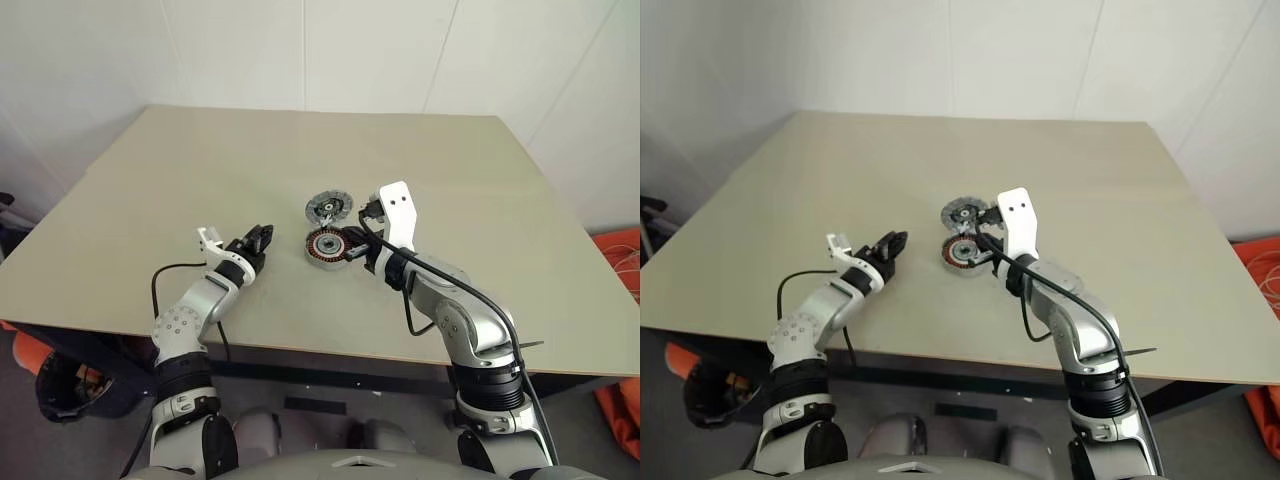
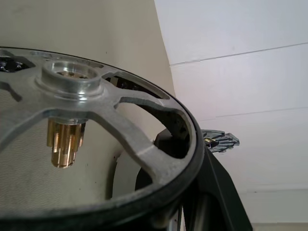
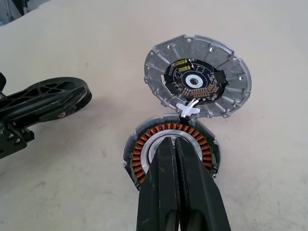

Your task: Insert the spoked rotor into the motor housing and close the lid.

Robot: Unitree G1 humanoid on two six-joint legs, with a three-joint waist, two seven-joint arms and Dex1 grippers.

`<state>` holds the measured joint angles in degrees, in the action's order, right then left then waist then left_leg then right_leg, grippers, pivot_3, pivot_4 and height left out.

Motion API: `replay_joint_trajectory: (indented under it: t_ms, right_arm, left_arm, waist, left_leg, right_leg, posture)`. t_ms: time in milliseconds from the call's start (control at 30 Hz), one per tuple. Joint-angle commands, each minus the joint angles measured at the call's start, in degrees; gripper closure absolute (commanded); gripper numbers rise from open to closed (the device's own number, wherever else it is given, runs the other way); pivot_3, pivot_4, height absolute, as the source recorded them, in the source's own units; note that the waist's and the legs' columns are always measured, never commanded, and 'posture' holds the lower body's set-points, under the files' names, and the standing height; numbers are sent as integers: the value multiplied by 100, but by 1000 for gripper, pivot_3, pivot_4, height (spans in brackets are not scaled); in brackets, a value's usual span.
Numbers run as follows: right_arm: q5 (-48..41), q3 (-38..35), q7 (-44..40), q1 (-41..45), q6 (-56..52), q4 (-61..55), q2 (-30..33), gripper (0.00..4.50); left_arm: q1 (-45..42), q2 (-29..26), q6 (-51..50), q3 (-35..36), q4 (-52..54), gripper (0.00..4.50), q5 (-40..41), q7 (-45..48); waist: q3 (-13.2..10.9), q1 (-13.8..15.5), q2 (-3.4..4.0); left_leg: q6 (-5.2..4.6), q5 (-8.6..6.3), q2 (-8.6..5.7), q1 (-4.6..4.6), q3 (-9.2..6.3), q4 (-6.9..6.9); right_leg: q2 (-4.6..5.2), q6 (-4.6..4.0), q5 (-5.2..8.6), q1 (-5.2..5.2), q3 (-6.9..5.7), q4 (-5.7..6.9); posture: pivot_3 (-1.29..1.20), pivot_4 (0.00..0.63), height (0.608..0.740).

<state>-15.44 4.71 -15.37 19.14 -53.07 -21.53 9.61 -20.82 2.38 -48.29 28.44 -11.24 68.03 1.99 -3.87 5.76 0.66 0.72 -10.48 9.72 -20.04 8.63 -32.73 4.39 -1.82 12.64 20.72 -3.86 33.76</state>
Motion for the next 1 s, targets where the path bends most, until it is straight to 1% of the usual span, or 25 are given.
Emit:
replay_joint_trajectory:
  t_ms: [33, 133, 300, 533, 600, 633, 800, 1000]
  right_arm:
    - [-47, -28, -11, 102, 110, -192, 21, 4500]
    - [-47, -30, -1, 93, 112, -204, 23, 4500]
    - [-46, -26, 3, 98, 123, -188, 18, 4500]
    - [-40, -5, 12, 104, 132, -175, -5, 4500]
    - [-38, -1, 10, 107, 135, -171, -4, 4500]
    - [-39, -2, 6, 109, 138, -169, 1, 4500]
    - [-32, -7, 6, 121, 145, -164, 10, 4500]
    - [-33, -22, 19, 105, 138, -179, 11, 4500]
  left_arm:
    - [-25, -191, -39, -87, -500, 4483, -166, 337]
    - [-39, -330, -52, -198, -621, 4483, -267, 688]
    - [130, -641, -452, -829, -179, 4483, -419, 1779]
    - [203, -985, -809, -1352, 2, 4483, -558, 2720]
    - [210, -1126, -926, -1649, 82, 4483, -716, 3017]
    - [201, -1185, -964, -1771, 79, 4483, -801, 3119]
    - [220, -1534, -1040, -2267, 128, 4483, -1152, 3803]
    - [262, -1716, -1274, -2343, 418, 4483, -1080, 4202]
  waist:
    - [12, 6, 16]
    - [15, 4, 17]
    - [14, -4, 13]
    - [17, -4, 8]
    - [17, -10, 8]
    - [17, -13, 8]
    - [17, -18, 8]
    - [17, -22, 9]
  left_leg:
    - [0, 0, -1, 2, 0, 1]
    - [3, 2, 1, 5, 0, 1]
    - [3, 2, 1, 1, 1, 0]
    - [5, 4, -2, -27, 1, 6]
    - [4, 3, 1, -44, 1, 13]
    - [4, 3, 2, -54, 0, 14]
    - [2, 2, 1, -52, 0, 20]
    - [3, 2, 3, -35, 1, 12]
  right_leg:
    - [0, 0, 0, -1, 1, 0]
    - [0, 0, 1, -2, 2, -1]
    - [0, 3, 0, 5, 7, -5]
    - [-1, -1, -3, 27, 10, 1]
    - [-9, -13, -7, 48, 10, 6]
    - [-10, -37, -23, 58, 9, 11]
    - [-11, -50, -19, 57, 10, 9]
    - [-10, -23, 1, 41, 10, 12]
  posture:
    - [0, 0, 740]
    - [0, 0, 740]
    - [0, 0, 740]
    - [0, 0, 740]
    - [0, 0, 740]
    - [0, 0, 740]
    - [0, 0, 740]
    - [0, 0, 740]
